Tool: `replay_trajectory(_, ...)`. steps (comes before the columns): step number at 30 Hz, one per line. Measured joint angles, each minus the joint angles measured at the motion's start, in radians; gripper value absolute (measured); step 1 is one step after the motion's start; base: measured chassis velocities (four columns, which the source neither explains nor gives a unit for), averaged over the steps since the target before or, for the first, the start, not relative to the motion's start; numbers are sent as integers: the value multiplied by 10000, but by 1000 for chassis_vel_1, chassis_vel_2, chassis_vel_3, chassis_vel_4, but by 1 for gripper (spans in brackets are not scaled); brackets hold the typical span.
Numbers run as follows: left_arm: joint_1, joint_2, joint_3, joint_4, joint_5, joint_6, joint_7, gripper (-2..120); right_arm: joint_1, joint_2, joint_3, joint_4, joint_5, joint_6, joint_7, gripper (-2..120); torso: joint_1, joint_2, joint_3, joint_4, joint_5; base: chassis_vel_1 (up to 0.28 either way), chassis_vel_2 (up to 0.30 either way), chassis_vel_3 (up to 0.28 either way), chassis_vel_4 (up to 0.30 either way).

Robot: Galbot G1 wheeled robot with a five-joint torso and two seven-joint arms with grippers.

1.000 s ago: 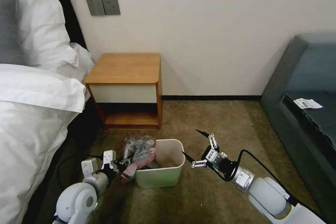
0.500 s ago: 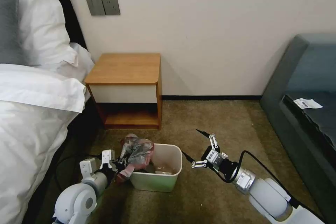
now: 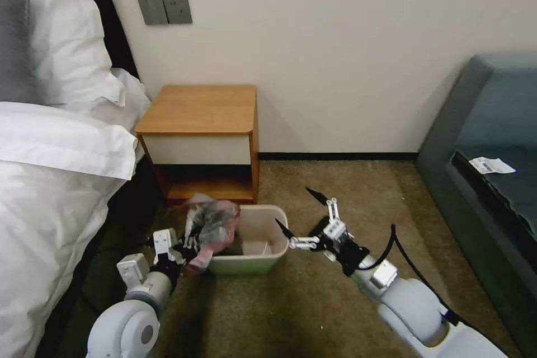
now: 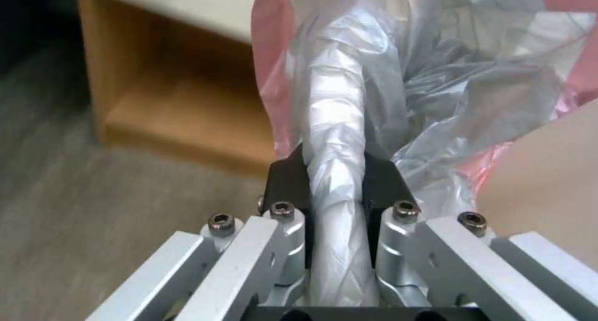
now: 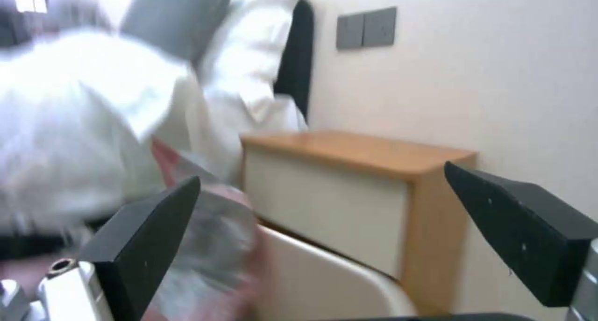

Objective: Pick up the garbage bag from the table and place it over the trash can.

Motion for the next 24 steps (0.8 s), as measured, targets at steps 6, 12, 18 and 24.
replay_trajectory(6, -11, -68, 0, -632, 401, -504, 70, 11, 1423, 332, -864, 30, 1799, -849, -41, 100, 1, 0, 0, 0, 0, 0, 0, 0, 0)
replay_trajectory(12, 95, -103, 33, -833, 646, -539, 91, 11, 2185, 372, -1471, -476, 1913, -961, -312, 100, 0, 0, 0, 0, 0, 0, 0, 0, 0)
replay_trajectory(18, 179, -180, 139, -898, 930, -552, 126, 11, 3363, 333, -2275, -1144, 1917, -1000, -322, 100, 0, 0, 1, -1, 1, 0, 0, 0, 0)
replay_trajectory(24, 277, -221, 154, -963, 1065, -588, 163, 11, 4509, 242, -2937, -1852, 1866, -1013, -299, 100, 0, 0, 0, -1, 0, 0, 0, 0, 0)
